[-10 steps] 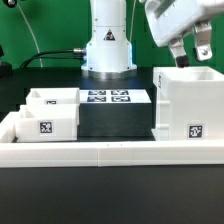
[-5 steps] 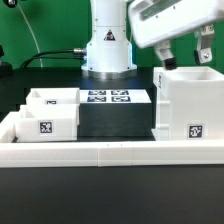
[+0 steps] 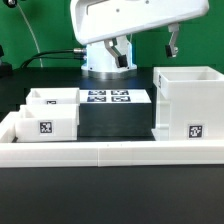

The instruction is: Assemble drawer

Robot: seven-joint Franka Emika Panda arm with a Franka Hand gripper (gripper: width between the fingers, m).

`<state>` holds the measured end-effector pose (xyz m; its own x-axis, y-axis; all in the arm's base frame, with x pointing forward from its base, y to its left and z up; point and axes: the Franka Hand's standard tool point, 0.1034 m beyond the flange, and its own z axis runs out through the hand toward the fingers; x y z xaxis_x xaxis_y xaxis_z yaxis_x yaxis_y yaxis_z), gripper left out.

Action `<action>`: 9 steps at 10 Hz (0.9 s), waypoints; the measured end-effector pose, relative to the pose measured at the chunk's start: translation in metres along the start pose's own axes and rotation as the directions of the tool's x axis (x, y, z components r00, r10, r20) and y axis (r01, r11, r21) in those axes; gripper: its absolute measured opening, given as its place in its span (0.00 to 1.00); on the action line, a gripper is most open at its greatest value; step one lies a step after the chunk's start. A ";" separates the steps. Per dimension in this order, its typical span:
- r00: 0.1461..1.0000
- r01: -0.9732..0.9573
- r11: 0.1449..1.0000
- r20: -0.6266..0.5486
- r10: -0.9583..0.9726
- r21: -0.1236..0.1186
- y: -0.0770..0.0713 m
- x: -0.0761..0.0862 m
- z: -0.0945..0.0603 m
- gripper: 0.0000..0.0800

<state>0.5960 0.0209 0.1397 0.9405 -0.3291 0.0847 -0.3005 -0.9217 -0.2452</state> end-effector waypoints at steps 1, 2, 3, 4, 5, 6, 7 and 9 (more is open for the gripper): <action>0.998 0.068 0.998 0.000 -0.068 -0.001 0.001 0.000 0.000 0.81; 0.997 0.075 0.997 0.000 -0.075 -0.002 0.002 0.000 0.000 0.81; 0.984 0.176 0.984 0.017 -0.175 -0.036 0.012 -0.002 0.002 0.81; 0.962 0.273 0.958 0.047 -0.270 -0.087 0.032 -0.004 0.002 0.81; 0.964 0.267 0.957 0.049 -0.263 -0.111 0.051 -0.004 0.001 0.81; 0.969 0.245 0.961 0.045 -0.241 -0.127 0.068 -0.005 0.002 0.81; 0.967 0.255 0.956 0.035 -0.252 -0.145 0.086 -0.008 0.004 0.81; 0.961 0.276 0.948 0.038 -0.274 -0.157 0.112 -0.013 0.011 0.81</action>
Offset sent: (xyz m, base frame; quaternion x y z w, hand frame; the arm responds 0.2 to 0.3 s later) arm -0.0384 -0.0745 -0.0154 -0.1771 -0.0637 -0.2501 0.9498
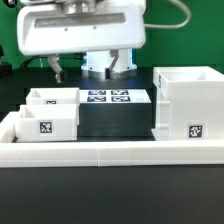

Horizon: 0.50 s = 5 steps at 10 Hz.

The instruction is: Assemble drawer

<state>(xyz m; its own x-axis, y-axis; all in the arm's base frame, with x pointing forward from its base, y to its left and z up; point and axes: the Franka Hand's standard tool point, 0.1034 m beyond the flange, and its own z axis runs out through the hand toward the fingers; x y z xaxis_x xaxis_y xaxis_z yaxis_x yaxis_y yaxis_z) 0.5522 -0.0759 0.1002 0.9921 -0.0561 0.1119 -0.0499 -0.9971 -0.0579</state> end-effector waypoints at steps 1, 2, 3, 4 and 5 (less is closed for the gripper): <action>1.000 -0.007 1.000 0.001 0.007 0.000 -0.001 0.001 0.000 0.81; 1.000 -0.003 1.000 0.000 0.003 0.000 -0.003 0.001 0.000 0.81; 1.000 -0.004 1.000 0.001 0.004 0.000 -0.002 0.000 0.001 0.81; 1.000 -0.004 1.000 0.002 0.004 0.000 -0.002 0.000 0.001 0.81; 0.999 0.044 0.999 0.027 -0.044 0.003 -0.001 -0.002 0.004 0.81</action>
Offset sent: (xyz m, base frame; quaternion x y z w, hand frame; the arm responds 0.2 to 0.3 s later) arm 0.0000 0.0000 0.0000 0.0000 0.0000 0.0000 1.0000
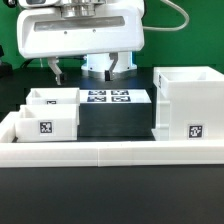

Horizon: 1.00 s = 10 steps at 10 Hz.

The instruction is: Assemble drawer

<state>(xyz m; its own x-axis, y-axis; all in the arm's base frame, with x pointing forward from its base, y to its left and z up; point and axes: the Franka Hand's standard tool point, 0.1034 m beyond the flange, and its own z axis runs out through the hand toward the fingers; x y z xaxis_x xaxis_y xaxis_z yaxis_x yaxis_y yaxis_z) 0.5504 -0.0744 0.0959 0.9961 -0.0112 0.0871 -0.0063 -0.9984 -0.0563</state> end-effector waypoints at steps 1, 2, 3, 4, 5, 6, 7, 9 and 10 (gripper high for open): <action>0.999 0.034 0.999 0.022 -0.034 -0.001 0.002 -0.006 0.008 0.81; 0.998 0.042 0.999 0.050 -0.043 0.006 0.003 -0.013 0.016 0.81; 0.998 0.041 0.999 0.055 -0.041 0.006 0.005 -0.016 0.019 0.81; 0.998 0.042 0.999 0.052 -0.042 0.000 0.009 -0.018 0.023 0.81; 0.998 0.038 0.999 0.041 -0.038 -0.014 0.015 -0.022 0.029 0.81; 0.999 0.026 1.000 0.043 -0.026 -0.017 0.020 -0.029 0.035 0.81; 0.999 0.011 1.000 0.043 -0.010 -0.019 0.024 -0.033 0.039 0.81; 0.999 0.015 1.000 0.041 -0.014 -0.019 0.022 -0.031 0.038 0.81; 0.999 0.014 1.000 0.041 -0.014 -0.019 0.022 -0.031 0.039 0.81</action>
Offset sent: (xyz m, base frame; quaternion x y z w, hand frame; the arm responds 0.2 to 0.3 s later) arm -0.0105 -0.0031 -0.0215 0.0204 -0.0005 -0.0083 0.9998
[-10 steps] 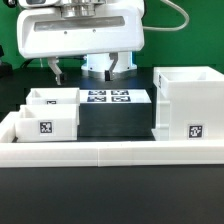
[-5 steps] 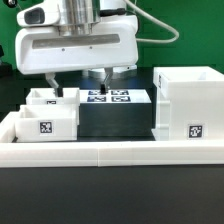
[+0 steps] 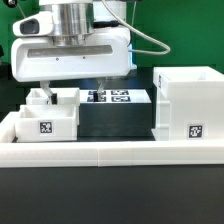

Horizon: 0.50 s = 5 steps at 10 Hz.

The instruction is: Assemble drawer

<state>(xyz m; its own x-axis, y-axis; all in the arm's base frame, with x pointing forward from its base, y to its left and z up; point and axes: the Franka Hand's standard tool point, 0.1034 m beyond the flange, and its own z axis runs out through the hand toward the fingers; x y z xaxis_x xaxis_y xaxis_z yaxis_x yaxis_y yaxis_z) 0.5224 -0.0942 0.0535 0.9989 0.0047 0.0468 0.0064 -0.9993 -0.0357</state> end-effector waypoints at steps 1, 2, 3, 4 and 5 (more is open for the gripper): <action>1.000 0.012 1.000 0.025 -0.012 0.013 -0.001 -0.003 0.001 0.81; 0.998 0.024 0.999 0.063 -0.026 0.038 -0.002 -0.001 0.001 0.81; 0.997 0.035 0.999 0.071 -0.038 0.039 -0.003 -0.001 0.007 0.81; 0.995 0.046 0.998 0.085 -0.049 0.043 -0.008 -0.005 0.015 0.81; 0.994 0.050 0.998 0.096 -0.054 0.045 -0.008 -0.007 0.019 0.81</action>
Offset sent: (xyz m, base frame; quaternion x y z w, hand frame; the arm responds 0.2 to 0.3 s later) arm 0.0011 0.0177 -0.0193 0.0191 -0.0333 -0.0585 0.9975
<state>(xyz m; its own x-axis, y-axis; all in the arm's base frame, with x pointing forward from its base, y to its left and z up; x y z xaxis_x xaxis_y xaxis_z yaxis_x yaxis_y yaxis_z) 0.5162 -0.0857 0.0342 0.9970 0.0621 -0.0471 0.0583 -0.9952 -0.0787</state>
